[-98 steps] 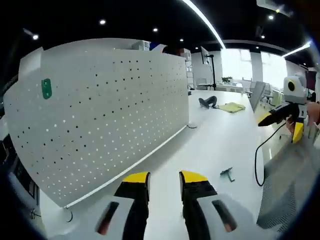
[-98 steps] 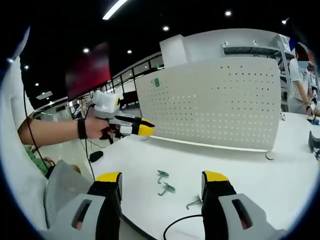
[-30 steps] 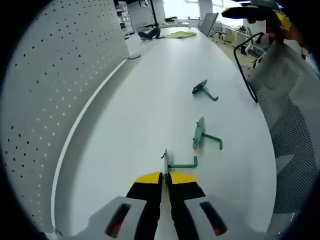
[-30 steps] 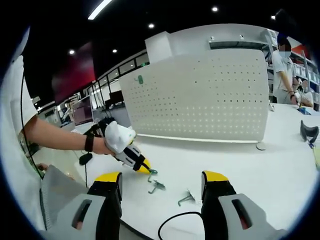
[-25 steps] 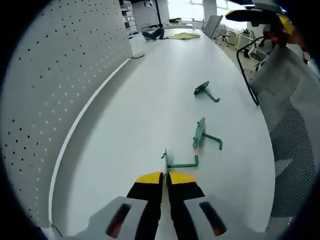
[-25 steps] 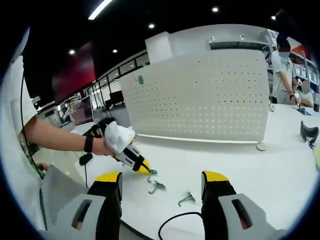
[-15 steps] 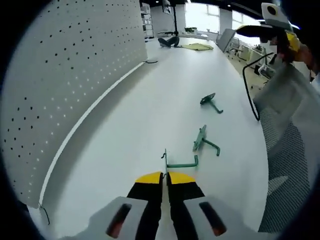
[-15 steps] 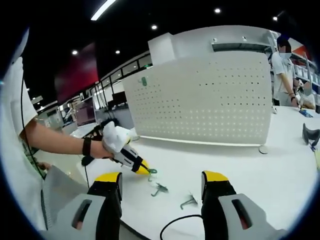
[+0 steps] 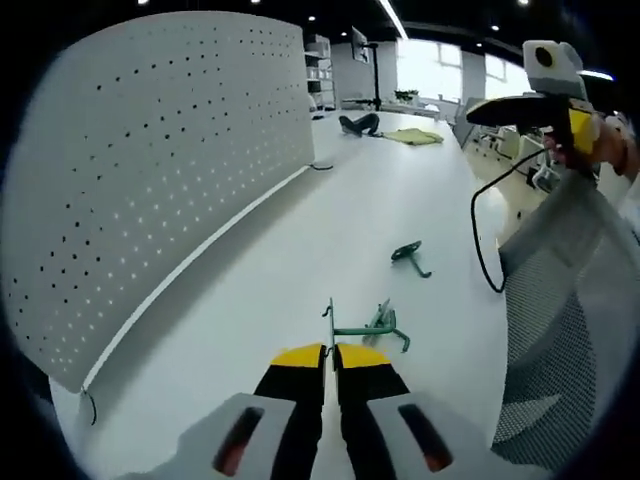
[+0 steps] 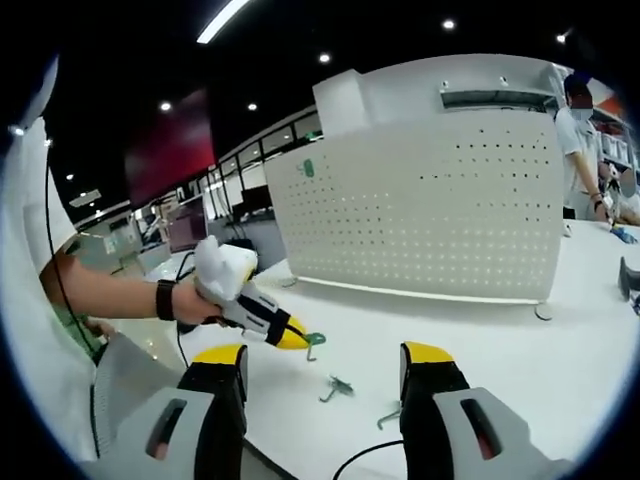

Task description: Insert the hook assembly into the mounting plate slot until the hook locks in place.

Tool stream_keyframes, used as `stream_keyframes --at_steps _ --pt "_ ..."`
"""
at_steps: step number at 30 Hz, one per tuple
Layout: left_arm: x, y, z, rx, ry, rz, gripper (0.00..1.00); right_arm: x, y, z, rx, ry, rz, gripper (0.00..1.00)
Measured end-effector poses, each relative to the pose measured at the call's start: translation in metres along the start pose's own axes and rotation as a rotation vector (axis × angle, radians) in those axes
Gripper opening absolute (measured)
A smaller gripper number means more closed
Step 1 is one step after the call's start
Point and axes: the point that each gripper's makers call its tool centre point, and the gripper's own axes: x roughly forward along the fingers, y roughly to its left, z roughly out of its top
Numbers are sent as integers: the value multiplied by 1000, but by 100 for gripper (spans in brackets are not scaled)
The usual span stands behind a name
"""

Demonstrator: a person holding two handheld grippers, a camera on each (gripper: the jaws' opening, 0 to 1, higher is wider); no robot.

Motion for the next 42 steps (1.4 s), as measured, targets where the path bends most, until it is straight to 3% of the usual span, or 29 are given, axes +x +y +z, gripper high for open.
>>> stream_keyframes --at_steps 13,16,22,35,42 --pt "-37 -6 28 -106 -139 96 4 9 19 8 -11 -19 88 56" --pt "-44 -11 33 -109 -160 110 4 11 23 13 -25 -40 105 49" --pt "-51 -20 37 -146 -201 127 4 14 33 17 -18 -60 157 42" --pt "-72 -43 63 -305 -379 139 4 17 48 19 6 -73 220 35" --pt "-81 -53 72 -314 -417 152 3 17 55 18 26 -72 244 30"
